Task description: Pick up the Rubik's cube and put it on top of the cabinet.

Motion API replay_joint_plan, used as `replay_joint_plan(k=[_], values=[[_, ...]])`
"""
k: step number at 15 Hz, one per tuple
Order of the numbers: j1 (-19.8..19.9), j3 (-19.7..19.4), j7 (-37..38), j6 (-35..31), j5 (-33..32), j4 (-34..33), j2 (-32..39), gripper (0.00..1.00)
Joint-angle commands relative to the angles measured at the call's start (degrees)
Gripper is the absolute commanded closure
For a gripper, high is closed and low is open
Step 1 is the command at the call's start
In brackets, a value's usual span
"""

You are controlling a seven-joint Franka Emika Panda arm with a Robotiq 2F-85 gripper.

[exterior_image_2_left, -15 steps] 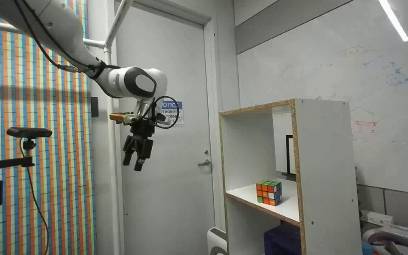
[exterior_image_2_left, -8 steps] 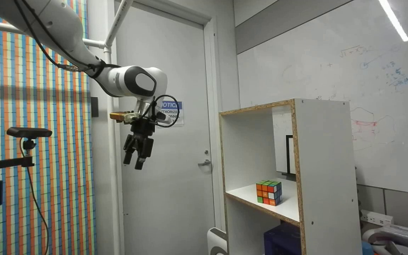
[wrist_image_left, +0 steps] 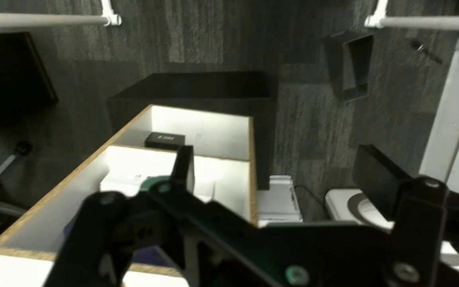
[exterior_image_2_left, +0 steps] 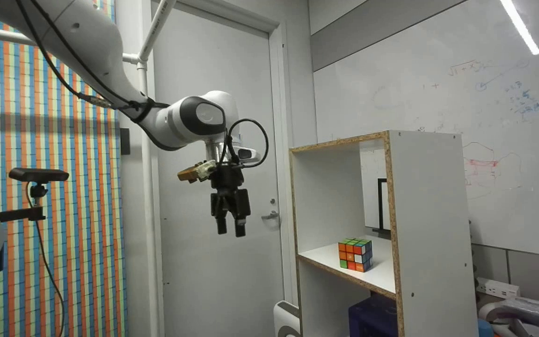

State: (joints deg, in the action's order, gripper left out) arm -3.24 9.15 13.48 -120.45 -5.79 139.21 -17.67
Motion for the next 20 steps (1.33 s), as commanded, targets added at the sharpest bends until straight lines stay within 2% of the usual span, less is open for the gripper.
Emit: replay_joint_plan(k=[1, 5, 8, 11, 15, 19, 20], values=[[4.8, -2.7, 3.4, -12.9, -7.7, 3.0, 0.8, 0.0], [9.9, -5.5, 9.3, -28.4, -11.5, 3.8, 5.4, 0.0], [13.3, -5.6, 15.6, -39.7, -15.1, 3.8, 9.0, 0.0], [17.1, -4.7, 23.5, -47.3, -24.0, 1.0, 14.4, 0.0], [18.8, -5.3, 36.5, -49.8, -40.8, -5.2, 20.5, 0.0], [17.2, -6.6, 49.2, -50.4, -55.6, -12.0, 25.4, 0.0], [16.9, -6.5, 51.4, -50.6, -57.6, -13.1, 26.4, 0.0]])
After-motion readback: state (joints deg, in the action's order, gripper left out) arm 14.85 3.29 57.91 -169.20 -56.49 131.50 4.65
